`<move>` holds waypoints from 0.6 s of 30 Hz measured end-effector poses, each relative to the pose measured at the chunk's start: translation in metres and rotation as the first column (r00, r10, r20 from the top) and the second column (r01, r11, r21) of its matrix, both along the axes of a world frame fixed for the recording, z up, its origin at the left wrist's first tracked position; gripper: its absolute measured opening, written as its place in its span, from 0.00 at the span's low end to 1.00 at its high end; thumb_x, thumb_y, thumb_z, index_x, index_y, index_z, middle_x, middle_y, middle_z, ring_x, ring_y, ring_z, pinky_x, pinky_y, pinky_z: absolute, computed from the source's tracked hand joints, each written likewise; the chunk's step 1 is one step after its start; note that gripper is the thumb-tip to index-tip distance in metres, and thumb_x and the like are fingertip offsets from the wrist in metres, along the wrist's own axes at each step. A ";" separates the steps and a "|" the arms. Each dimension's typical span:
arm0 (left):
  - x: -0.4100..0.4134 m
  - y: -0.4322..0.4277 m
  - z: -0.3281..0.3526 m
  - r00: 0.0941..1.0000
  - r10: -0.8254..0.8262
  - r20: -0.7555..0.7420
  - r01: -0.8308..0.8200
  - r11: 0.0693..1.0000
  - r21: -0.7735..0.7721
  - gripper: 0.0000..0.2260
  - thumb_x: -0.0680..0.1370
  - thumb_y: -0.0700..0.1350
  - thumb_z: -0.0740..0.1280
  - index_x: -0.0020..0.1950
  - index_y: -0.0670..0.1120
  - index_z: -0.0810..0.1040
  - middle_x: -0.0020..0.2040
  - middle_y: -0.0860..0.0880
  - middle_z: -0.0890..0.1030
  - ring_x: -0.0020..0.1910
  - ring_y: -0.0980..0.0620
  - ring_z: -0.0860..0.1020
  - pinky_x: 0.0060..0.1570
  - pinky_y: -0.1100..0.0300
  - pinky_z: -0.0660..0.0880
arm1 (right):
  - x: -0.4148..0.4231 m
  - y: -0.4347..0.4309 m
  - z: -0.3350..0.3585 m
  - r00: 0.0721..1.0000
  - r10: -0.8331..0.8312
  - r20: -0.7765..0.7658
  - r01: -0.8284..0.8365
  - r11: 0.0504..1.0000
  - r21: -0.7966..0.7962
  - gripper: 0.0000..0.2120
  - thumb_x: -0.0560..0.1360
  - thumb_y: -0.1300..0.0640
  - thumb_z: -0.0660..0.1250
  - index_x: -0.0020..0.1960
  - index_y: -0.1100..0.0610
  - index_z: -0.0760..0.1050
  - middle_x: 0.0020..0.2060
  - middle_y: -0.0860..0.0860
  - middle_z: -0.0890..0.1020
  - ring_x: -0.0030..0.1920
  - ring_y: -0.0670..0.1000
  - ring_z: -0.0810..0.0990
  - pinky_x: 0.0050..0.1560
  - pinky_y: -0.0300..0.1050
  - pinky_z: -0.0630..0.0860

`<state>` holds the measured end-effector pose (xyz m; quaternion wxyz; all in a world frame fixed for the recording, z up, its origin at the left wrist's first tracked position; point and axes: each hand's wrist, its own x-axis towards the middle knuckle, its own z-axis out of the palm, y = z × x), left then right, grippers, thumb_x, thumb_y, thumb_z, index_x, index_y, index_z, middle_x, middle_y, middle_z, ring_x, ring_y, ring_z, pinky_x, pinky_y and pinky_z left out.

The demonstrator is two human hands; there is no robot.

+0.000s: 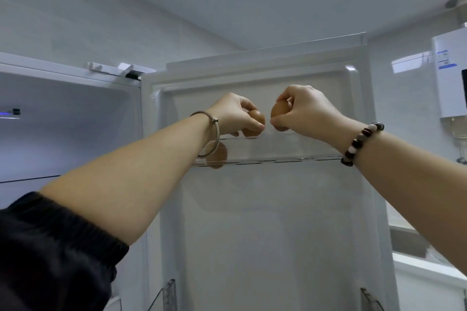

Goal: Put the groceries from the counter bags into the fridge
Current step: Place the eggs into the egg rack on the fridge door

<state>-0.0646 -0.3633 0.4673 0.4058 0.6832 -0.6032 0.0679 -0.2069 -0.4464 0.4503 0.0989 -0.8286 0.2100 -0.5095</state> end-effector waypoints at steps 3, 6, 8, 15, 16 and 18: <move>0.016 0.000 -0.004 0.999 -0.015 -0.043 0.017 0.999 0.040 0.12 0.69 0.41 0.75 0.51 0.44 0.80 0.42 0.48 0.80 0.38 0.53 0.77 0.38 0.63 0.78 | 0.010 0.006 0.004 0.996 -0.012 -0.093 0.018 0.997 0.069 0.12 0.66 0.58 0.74 0.48 0.59 0.79 0.36 0.46 0.78 0.34 0.44 0.76 0.31 0.38 0.73; 0.024 -0.001 -0.005 0.998 -0.036 -0.052 0.041 0.994 0.100 0.10 0.71 0.41 0.73 0.51 0.42 0.81 0.37 0.50 0.79 0.31 0.59 0.77 0.27 0.71 0.72 | 0.016 0.005 0.007 0.976 -0.040 -0.214 0.072 0.987 0.144 0.11 0.66 0.60 0.72 0.45 0.64 0.81 0.41 0.57 0.85 0.35 0.50 0.78 0.44 0.48 0.80; 0.022 -0.001 -0.005 0.995 -0.054 -0.080 0.066 0.985 0.160 0.09 0.72 0.38 0.72 0.51 0.41 0.79 0.37 0.49 0.79 0.25 0.61 0.77 0.22 0.70 0.70 | 0.019 0.003 0.006 0.961 -0.021 -0.276 0.082 0.974 0.210 0.13 0.66 0.62 0.70 0.47 0.69 0.79 0.38 0.60 0.84 0.34 0.51 0.77 0.47 0.51 0.80; 0.014 0.004 -0.007 0.995 -0.012 -0.104 0.043 0.951 0.307 0.08 0.73 0.41 0.71 0.51 0.41 0.79 0.43 0.44 0.83 0.26 0.55 0.80 0.19 0.68 0.70 | 0.018 -0.005 0.007 0.929 -0.023 -0.370 0.136 0.950 0.281 0.10 0.69 0.58 0.70 0.46 0.65 0.82 0.32 0.53 0.83 0.31 0.51 0.80 0.43 0.45 0.81; 0.013 0.004 -0.006 0.994 -0.006 -0.106 0.040 0.946 0.322 0.09 0.73 0.41 0.72 0.52 0.41 0.80 0.45 0.43 0.84 0.26 0.54 0.79 0.20 0.66 0.71 | 0.018 -0.005 0.007 0.923 -0.013 -0.385 0.137 0.945 0.298 0.11 0.70 0.59 0.70 0.46 0.66 0.82 0.32 0.53 0.82 0.30 0.50 0.79 0.39 0.43 0.80; 0.014 0.002 -0.006 0.993 0.003 -0.115 0.039 0.933 0.359 0.10 0.72 0.42 0.73 0.51 0.41 0.81 0.46 0.43 0.85 0.29 0.54 0.81 0.23 0.59 0.74 | 0.019 -0.005 0.007 0.917 0.015 -0.398 0.128 0.935 0.331 0.08 0.70 0.60 0.69 0.45 0.65 0.81 0.30 0.54 0.79 0.26 0.48 0.76 0.29 0.36 0.76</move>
